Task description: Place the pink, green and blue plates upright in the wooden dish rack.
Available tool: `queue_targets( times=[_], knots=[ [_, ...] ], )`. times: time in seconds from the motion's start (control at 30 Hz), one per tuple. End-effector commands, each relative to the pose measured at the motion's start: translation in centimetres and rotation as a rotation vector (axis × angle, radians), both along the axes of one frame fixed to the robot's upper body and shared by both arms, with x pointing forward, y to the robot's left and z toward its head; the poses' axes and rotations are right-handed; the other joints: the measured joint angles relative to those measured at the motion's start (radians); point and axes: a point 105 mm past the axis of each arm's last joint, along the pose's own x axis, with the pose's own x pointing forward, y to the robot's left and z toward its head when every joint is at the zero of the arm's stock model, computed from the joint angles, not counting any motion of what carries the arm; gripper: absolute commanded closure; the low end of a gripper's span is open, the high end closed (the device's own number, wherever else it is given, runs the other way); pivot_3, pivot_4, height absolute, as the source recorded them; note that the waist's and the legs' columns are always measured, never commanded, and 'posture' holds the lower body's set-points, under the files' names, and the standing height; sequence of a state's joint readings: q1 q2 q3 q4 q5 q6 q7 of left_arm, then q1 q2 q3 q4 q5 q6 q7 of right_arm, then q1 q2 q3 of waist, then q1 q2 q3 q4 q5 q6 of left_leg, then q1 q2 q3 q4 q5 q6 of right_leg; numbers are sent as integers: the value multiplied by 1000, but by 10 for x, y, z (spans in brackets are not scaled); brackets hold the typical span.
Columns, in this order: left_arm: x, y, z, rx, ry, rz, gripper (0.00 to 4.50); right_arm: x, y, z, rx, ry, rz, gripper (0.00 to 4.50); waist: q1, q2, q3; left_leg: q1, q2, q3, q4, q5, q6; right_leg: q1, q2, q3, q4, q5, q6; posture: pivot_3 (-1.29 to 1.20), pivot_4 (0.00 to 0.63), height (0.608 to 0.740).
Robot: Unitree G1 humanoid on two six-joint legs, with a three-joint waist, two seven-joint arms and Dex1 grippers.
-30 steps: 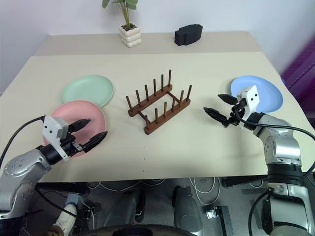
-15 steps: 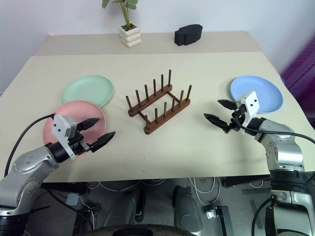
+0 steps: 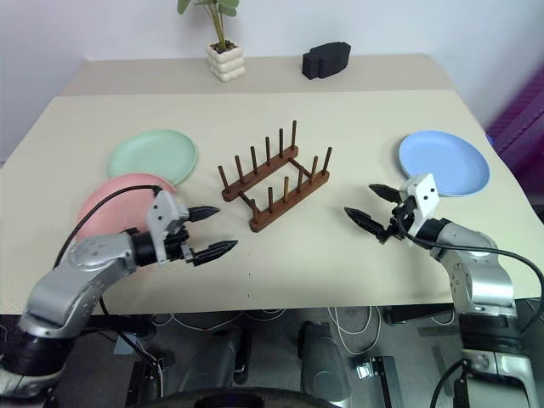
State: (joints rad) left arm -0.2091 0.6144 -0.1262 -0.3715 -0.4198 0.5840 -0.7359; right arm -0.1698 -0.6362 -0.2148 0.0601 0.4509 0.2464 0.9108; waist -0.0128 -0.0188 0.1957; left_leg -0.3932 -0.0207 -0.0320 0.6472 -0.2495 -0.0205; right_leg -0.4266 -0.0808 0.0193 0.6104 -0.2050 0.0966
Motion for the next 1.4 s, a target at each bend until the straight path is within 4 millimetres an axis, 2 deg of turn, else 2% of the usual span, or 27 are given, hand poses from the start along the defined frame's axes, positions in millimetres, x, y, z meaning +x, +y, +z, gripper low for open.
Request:
queue_targets(
  times=[0.03,0.13,0.33,0.53,0.63,0.83,0.93,1.07,1.2,1.4],
  knots=[
    [5,-4,-6,47,10,3,0,-2,5,18,16,-77,-3,50,-5,0,0,0,0,0,0,0,0,0,0,0,0,0,0,0,150,736],
    [15,-9,-19,99,23,33,0,-7,11,21,38,-71,19,50,-1,0,0,1,0,0,0,0,0,0,1,0,1,0,0,0,150,736],
    [13,-31,-27,74,57,1,0,-34,49,30,34,-51,162,50,3,0,0,0,1,-1,0,0,0,0,0,0,0,-1,1,0,150,736],
    [15,-44,-33,68,64,1,0,-37,63,33,38,-51,182,50,3,0,0,0,0,-1,1,0,0,0,-1,0,0,-2,4,0,150,736],
    [21,-42,-35,70,50,35,805,-37,69,32,35,-40,194,0,3,0,0,0,0,-1,1,0,0,0,-1,0,0,-2,4,0,150,736],
    [20,-41,-36,66,40,38,3747,-41,85,36,47,-25,226,0,4,0,0,0,1,-1,1,0,0,0,-1,0,0,-2,4,0,150,736],
    [20,-43,-36,75,20,22,3779,-43,86,32,45,-1,223,0,6,-1,0,0,0,-1,1,0,0,1,-1,0,0,-3,4,0,150,736],
    [19,-50,-31,100,-39,-133,3779,-47,67,17,-14,59,175,0,17,0,0,0,0,-1,1,0,0,1,-1,0,0,-3,4,0,150,736],
    [23,-50,-24,123,-50,-261,3779,-55,57,2,-42,112,153,0,26,-1,0,-1,0,-1,1,0,0,1,-1,0,-1,-3,3,0,150,736],
    [34,-52,-13,129,-81,-391,3779,-64,57,-6,-34,131,137,0,20,-1,0,-3,0,-1,1,0,0,0,-1,-1,-2,-3,3,0,150,736]
  ],
)
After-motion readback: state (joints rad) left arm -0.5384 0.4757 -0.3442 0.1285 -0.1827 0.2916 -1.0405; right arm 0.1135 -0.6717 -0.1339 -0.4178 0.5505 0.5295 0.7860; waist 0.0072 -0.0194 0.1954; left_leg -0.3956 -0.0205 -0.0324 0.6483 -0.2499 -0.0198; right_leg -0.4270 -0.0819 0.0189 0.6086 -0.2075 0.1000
